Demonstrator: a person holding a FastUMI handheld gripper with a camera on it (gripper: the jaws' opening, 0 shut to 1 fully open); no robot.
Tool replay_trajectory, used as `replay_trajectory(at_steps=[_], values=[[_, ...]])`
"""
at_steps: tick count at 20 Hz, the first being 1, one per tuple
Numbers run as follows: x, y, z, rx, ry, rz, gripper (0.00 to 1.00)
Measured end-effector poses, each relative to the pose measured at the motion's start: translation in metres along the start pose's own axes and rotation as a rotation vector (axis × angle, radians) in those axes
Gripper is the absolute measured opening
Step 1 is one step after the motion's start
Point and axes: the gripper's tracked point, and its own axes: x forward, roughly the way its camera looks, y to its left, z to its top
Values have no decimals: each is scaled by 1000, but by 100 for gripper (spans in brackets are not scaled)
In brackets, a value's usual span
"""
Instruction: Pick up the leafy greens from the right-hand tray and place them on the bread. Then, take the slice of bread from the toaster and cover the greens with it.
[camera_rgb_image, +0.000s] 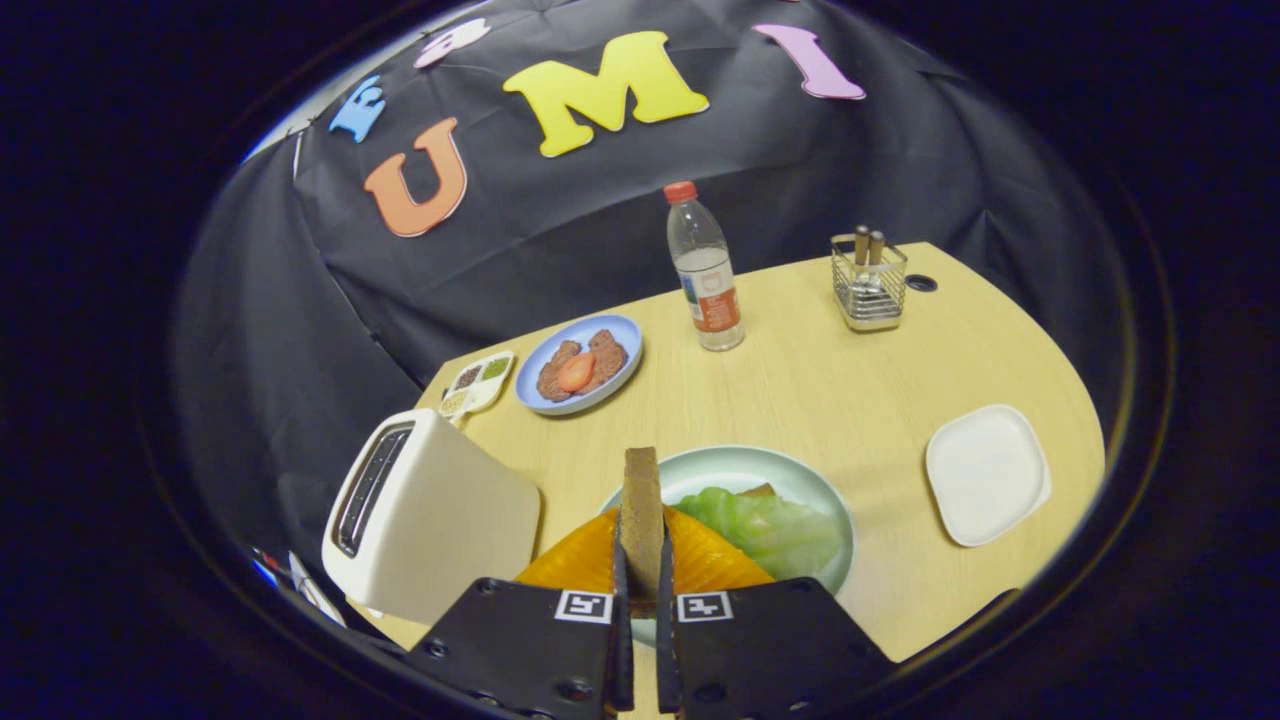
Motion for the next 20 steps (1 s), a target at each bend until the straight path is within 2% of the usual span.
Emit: replay_trajectory(at_steps=[1,2,5,7,8,13,15,16,18,19,20], values=[[2,-7,-2,-4,1,-9,13],[2,-13,-2,-7,-1,-17,13],[6,-26,0,-13,-2,-19,22],[8,-35,1,-36,3,-37,30],[9,-42,0,-53,1,-49,30],[11,-71,3,-92,7,-90,56],[5,-79,9,-96,0,-90,62],[-1,-83,15,-107,-16,-93,65],[-20,-94,34,-141,-72,-101,77],[-31,-102,46,-156,-106,-112,86],[-43,-112,56,-171,-138,-124,91]])
